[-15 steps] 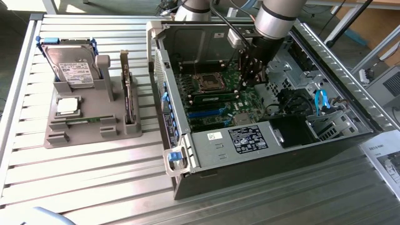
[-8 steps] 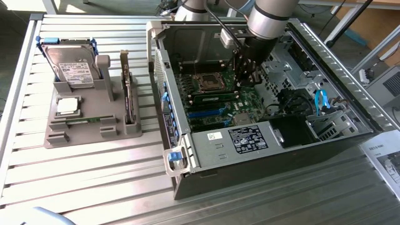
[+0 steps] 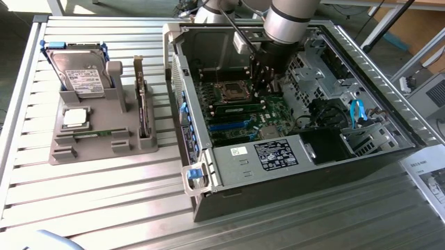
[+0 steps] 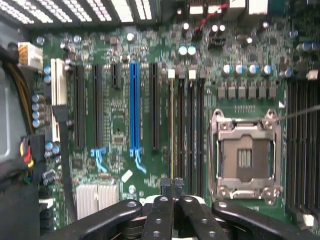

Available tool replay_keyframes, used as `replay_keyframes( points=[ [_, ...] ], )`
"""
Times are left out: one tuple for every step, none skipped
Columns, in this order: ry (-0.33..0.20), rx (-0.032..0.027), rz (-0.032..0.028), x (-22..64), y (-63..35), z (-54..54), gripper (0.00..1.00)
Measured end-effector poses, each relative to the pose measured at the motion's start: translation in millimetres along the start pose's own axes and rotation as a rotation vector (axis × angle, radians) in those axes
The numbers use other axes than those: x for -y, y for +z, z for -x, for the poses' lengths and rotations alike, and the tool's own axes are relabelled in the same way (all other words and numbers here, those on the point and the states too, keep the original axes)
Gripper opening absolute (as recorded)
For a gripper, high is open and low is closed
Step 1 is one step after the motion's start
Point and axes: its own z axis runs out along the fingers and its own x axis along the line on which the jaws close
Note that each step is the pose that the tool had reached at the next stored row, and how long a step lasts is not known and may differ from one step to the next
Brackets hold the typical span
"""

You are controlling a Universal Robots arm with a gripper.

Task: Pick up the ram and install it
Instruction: 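Press down the ram until it locks into place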

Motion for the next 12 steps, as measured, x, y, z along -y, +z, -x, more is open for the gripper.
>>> replay_keyframes(
  points=[
    [0.000, 0.0000, 0.0000, -3.0, 0.1, 0.0, 0.10],
    [0.000, 0.0000, -0.0001, -6.0, 0.2, -0.1, 0.10],
    [0.000, 0.0000, -0.0002, -9.0, 0.3, -0.1, 0.10],
    [0.000, 0.0000, -0.0003, -12.2, 0.4, -0.1, 0.10],
    [0.000, 0.0000, -0.0004, -15.3, 0.5, -0.2, 0.10],
    [0.000, 0.0000, -0.0005, -18.4, 0.6, -0.2, 0.10],
    [0.000, 0.0000, -0.0005, -21.2, 0.7, -0.2, 0.10],
    [0.000, 0.0000, -0.0006, -24.1, 0.8, -0.2, 0.10],
    [0.000, 0.0000, -0.0006, -26.9, 0.9, -0.2, 0.10],
    [0.000, 0.0000, -0.0007, -29.4, 0.9, -0.2, 0.10],
    [0.000, 0.0000, -0.0007, -31.6, 1.0, -0.2, 0.10],
    [0.000, 0.0000, -0.0007, -33.5, 1.0, -0.2, 0.10]
  ],
)
